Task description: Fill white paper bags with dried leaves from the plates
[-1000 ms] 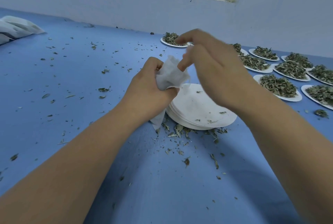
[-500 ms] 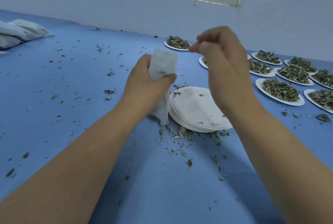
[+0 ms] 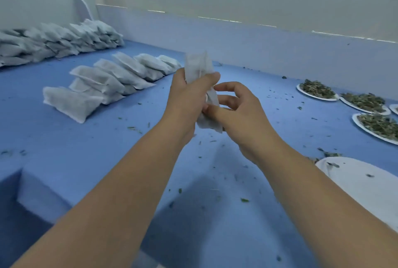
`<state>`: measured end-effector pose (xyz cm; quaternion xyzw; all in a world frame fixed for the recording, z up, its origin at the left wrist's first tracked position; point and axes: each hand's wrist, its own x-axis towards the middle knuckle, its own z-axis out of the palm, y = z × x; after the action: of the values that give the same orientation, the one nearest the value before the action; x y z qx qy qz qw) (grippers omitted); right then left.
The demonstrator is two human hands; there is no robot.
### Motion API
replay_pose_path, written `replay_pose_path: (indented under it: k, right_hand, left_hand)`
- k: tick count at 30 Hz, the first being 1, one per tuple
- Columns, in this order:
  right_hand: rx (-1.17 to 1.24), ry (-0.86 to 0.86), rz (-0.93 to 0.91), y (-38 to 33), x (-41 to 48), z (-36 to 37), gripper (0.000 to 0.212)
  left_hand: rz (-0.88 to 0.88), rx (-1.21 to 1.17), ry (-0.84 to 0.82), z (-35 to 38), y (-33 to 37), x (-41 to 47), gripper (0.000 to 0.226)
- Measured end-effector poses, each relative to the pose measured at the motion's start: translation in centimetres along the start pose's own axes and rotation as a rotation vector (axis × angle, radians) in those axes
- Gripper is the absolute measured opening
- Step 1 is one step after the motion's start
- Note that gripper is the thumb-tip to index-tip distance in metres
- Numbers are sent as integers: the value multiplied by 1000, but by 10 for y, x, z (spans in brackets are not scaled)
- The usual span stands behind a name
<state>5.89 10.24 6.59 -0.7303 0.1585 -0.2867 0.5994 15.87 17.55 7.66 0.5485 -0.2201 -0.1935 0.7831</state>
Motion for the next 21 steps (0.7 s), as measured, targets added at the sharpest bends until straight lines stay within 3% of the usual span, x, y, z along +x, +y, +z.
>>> replay_pose_path:
  k: [4,7,11,16,21]
  right_hand:
    - [-7,19,-5,10,54,51,35]
    - [-65,36,-27,12,104,86,37]
    - [-175,88,-115,16,196,125,34]
    - [-400,152,-187,41,311,170,33]
    - [-593,29,-195,75,370,212,32]
  left_hand:
    - [30,-146,28,-66,4,29,65]
    - [69,-207,186,-108,0,56,47]
    - [108,13,359,-133,-26,83,35]
    - [91,146,334,-135,-48,96,33]
    - [89,287,293,-136,-50,95,33]
